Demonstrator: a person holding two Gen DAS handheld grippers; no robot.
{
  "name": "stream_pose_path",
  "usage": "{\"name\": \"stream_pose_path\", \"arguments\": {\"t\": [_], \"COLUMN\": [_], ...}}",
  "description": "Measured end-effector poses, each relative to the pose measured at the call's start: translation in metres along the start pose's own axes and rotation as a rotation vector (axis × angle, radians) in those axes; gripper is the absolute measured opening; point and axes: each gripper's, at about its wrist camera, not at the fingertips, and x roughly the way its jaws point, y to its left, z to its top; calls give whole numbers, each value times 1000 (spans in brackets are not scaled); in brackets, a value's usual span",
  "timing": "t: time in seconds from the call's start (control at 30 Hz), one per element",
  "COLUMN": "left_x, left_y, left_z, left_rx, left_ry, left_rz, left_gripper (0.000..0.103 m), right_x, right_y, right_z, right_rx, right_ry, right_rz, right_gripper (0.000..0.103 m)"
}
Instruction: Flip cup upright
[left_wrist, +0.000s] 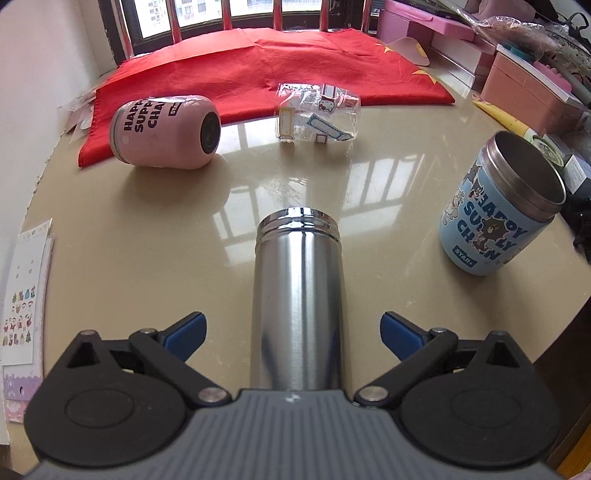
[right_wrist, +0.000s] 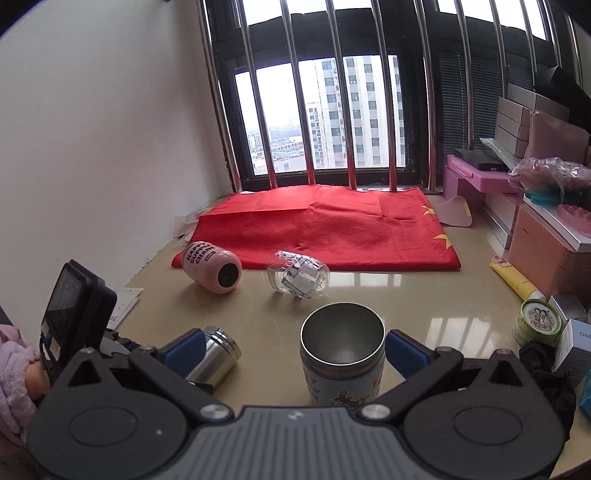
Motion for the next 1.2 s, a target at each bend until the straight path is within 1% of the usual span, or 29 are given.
{"name": "stream_pose_path", "arguments": {"t": [0.07,0.2,0.3,0.43,0.63,0.7,0.8,0.83,0.87,0.9,0.93,0.97,1.0,1.1,1.17,1.2], "left_x": [-21,-53,-63,-67,-64,-61,-60,-60,-60,-59,-59,-59,-59,-59,-58,-57], "left_y": [9,32,53,81,111,116,122,123,125,128,129,131,132,136,137,138], "left_z": [-4,-24,-40,-58,-71,-74,-80,-81,-82,-83,-84,-85,-86,-87,-86,-85], "left_rx": [-16,-34,-34,-51,-83,-86,-100,-106,-114,-124,-131,-140,-146,-157,-156,-156], "left_ry": [-52,-90,-87,-73,-54,-50,-49,-50,-52,-54,-55,-57,-59,-64,-62,-60], "left_rz": [-3,54,91,141,169,173,157,153,149,142,140,138,137,128,129,130], "left_gripper": [103,103,103,103,103,103,103,103,103,103,103,103,103,103,103,103], "right_x": [1,13,31,60,116,135,168,177,186,194,204,212,216,218,216,216], "right_y": [9,39,67,100,119,118,108,105,102,100,98,96,96,112,118,119], "right_z": [4,9,8,1,-17,-20,-23,-23,-24,-25,-27,-28,-29,-26,-27,-28], "right_rx": [-18,-71,-116,-151,-106,-65,26,57,87,111,139,152,145,-51,-145,-168], "right_ry": [-3,13,51,116,280,330,414,440,467,488,519,548,563,573,587,596], "right_rz": [7,39,67,81,54,27,-16,-27,-32,-37,-50,-56,-48,-38,-36,-43], "right_gripper": [103,103,103,103,103,103,103,101,94,85,80,71,70,69,69,69]}}
